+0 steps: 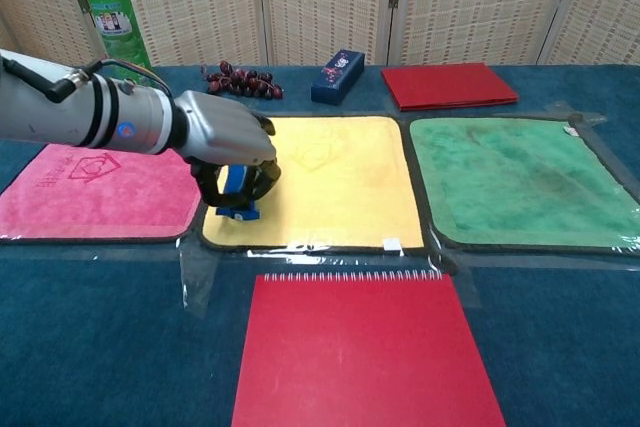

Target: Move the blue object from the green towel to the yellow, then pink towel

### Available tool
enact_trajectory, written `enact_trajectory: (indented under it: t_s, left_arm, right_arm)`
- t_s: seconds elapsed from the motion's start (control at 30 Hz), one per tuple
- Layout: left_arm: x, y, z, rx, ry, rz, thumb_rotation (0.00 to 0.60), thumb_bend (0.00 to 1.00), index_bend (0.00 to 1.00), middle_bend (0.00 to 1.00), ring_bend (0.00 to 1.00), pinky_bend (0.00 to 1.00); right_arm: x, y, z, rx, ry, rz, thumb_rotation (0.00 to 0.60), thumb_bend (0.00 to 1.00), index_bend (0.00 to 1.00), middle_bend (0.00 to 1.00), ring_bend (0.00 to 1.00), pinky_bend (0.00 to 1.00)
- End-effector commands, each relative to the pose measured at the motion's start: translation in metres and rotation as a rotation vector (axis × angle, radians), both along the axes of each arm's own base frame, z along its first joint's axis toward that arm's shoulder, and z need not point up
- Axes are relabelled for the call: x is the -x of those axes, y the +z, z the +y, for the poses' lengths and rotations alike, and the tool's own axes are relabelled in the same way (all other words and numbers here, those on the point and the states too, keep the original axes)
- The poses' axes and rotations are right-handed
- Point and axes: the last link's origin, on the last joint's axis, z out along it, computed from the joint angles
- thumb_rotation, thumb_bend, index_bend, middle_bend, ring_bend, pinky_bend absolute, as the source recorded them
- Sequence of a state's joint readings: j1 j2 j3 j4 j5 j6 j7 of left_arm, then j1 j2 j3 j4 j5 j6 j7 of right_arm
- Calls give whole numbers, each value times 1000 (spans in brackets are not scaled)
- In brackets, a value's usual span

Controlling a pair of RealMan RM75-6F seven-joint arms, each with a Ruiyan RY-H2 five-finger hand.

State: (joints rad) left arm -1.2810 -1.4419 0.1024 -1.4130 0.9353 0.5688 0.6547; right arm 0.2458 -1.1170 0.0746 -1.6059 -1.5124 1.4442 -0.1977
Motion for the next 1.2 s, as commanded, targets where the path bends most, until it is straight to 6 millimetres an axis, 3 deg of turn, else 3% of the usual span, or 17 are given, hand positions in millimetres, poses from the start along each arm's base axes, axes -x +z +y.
enact_trajectory:
  t_s: [0.03,0.27,0.5,0.63,0.8,0.97,1.2]
  left_arm:
    - [14,11,4,-30,15,31,469,576,420,350,237,1]
    - [47,40,17,-126,86,75,463,575,422,352,241,1]
    - [63,62,23,-184,135,77,457,575,424,353,243,1]
    - [58,64,18,-188,173,-23,434,575,402,354,243,2]
    - [50,66,8,-178,161,-124,419,575,291,301,203,2]
    - [43,58,1,-153,127,-126,416,576,232,193,139,1]
    - [48,39,-4,-127,87,-42,413,576,241,187,136,0]
  right_arm:
    - [0,0,0,1,0,-2,600,127,0,0,0,0]
    - [1,0,0,1,-2,-8,600,126,0,0,0,0]
    - [0,0,-1,6,7,-15,600,126,0,0,0,0]
    - [-1,-1,0,5,9,-17,600,127,0,0,0,0]
    - [-1,-1,1,6,9,-18,600,126,0,0,0,0]
    - [-2,-2,1,4,11,-25,600,126,0,0,0,0]
    - [-1,-1,3,7,6,-30,600,126,0,0,0,0]
